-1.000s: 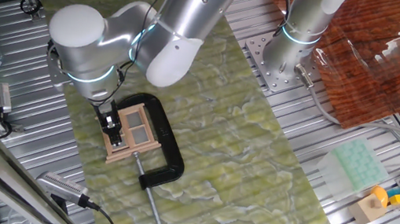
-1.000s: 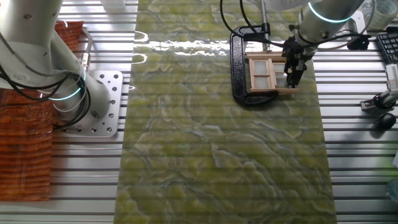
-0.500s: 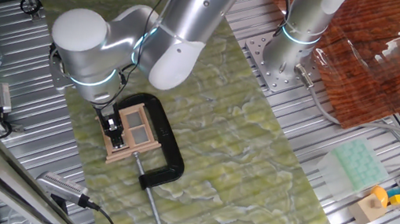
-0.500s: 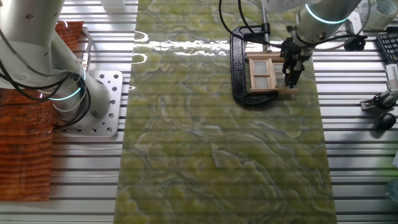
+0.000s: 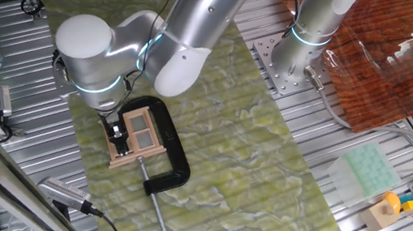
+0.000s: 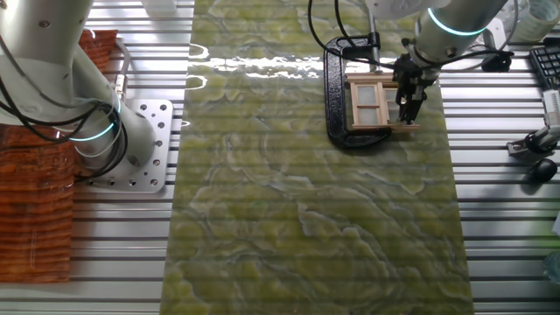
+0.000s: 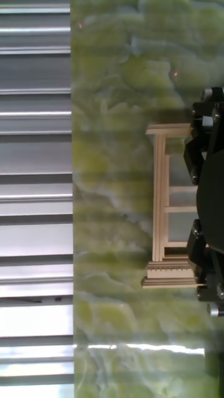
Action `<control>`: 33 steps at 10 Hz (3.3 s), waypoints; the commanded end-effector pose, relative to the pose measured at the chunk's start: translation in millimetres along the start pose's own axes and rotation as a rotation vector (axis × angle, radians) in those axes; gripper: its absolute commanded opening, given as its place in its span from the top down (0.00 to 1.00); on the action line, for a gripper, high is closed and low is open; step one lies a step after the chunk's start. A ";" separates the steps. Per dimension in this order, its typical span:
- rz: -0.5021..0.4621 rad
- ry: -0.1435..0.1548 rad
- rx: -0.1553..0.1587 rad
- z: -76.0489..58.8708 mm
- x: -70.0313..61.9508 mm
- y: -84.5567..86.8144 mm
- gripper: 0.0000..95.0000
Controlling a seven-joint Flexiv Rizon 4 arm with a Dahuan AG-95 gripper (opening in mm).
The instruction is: Open a sliding window
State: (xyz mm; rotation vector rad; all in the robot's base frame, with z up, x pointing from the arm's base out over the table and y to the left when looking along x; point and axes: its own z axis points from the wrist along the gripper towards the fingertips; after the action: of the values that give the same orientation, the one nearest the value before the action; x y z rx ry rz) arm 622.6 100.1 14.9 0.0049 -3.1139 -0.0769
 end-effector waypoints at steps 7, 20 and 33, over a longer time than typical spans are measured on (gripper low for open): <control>-0.023 0.004 -0.036 4.4 -0.1 -1.8 0.00; -0.034 0.001 -0.054 9.0 3.8 4.7 0.00; -0.027 0.003 -0.079 4.7 6.2 9.2 0.00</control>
State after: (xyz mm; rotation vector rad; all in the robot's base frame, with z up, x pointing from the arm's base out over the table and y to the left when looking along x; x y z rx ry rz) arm 616.7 109.7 11.8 0.0458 -3.1072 -0.1991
